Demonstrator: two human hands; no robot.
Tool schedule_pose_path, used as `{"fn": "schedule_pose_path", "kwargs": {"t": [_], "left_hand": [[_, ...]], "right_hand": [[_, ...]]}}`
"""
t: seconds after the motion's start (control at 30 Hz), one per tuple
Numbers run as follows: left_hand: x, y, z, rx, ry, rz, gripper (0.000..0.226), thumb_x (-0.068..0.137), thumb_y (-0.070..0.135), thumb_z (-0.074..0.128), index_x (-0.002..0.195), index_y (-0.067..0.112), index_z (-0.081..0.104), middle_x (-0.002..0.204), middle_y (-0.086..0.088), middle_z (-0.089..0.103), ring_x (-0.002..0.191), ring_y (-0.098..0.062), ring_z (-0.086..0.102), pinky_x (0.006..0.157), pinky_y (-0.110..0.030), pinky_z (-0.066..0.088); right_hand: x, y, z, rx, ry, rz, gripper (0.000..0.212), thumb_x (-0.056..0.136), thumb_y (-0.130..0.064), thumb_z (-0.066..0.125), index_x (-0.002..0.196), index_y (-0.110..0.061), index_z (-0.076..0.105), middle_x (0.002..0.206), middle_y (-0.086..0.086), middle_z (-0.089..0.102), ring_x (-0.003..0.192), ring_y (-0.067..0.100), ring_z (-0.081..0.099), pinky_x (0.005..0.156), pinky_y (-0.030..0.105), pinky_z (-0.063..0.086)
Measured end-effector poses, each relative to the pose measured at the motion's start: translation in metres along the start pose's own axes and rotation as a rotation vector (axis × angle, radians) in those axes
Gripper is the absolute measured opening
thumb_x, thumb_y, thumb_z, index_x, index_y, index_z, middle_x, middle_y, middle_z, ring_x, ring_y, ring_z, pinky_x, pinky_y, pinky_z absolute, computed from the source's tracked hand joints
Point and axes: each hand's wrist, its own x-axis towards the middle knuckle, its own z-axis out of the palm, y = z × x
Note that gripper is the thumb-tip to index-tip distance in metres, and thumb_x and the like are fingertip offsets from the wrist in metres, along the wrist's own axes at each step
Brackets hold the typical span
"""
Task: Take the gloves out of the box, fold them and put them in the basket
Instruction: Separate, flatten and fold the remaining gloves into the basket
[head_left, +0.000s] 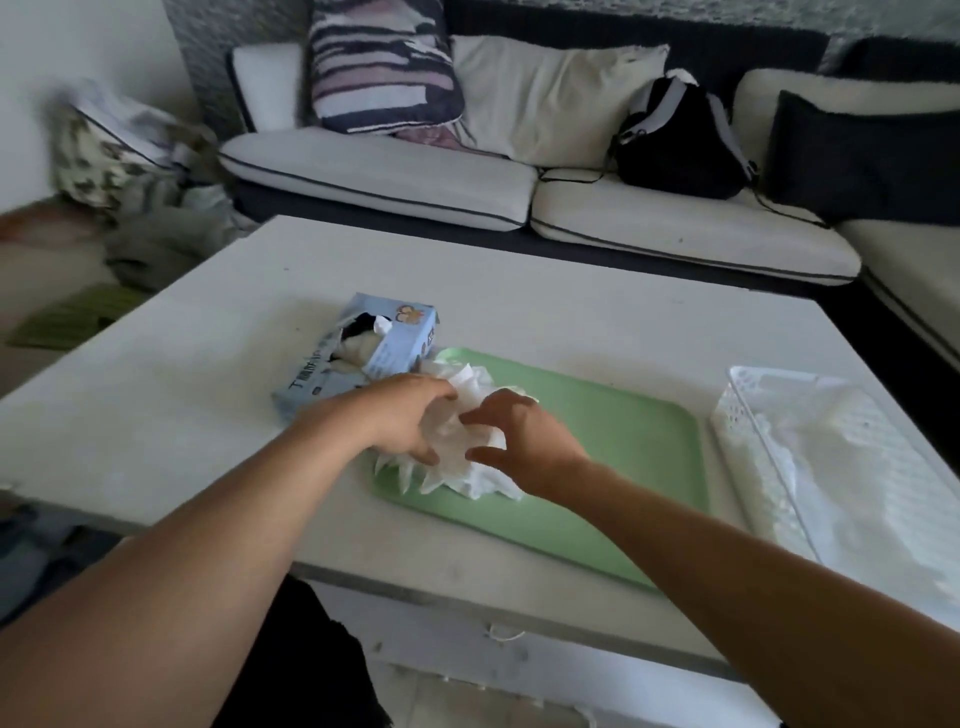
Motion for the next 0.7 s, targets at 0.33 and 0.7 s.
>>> {"fn": "schedule_pose_path", "kwargs": {"t": [0.33,0.7], "left_hand": [[0.022,0.014,0.005,0.053,0.014,0.077,0.087,0.079,0.032,0.086,0.15,0.024,0.036,0.145,0.003,0.029,0.126,-0.023,0.052,0.105,-0.042,0.045],[0.034,0.043,0.005,0.022,-0.028,-0.076,0.074,0.096,0.062,0.051,0.15,0.016,0.032,0.154,-0.007,0.035,0.135,-0.03,0.045,0.105,-0.042,0.041]], "right_hand": [[0.003,0.025,-0.029,0.231,0.014,0.074,0.024,0.07,-0.018,0.091,0.065,-0.025,0.068,0.07,0.006,0.069,0.057,0.015,0.059,0.063,0.035,0.051],[-0.019,0.032,-0.048,0.721,0.035,0.429,0.007,0.084,-0.012,0.079,0.081,-0.007,0.076,0.073,0.004,0.07,0.07,0.012,0.065,0.065,0.025,0.056]]}}
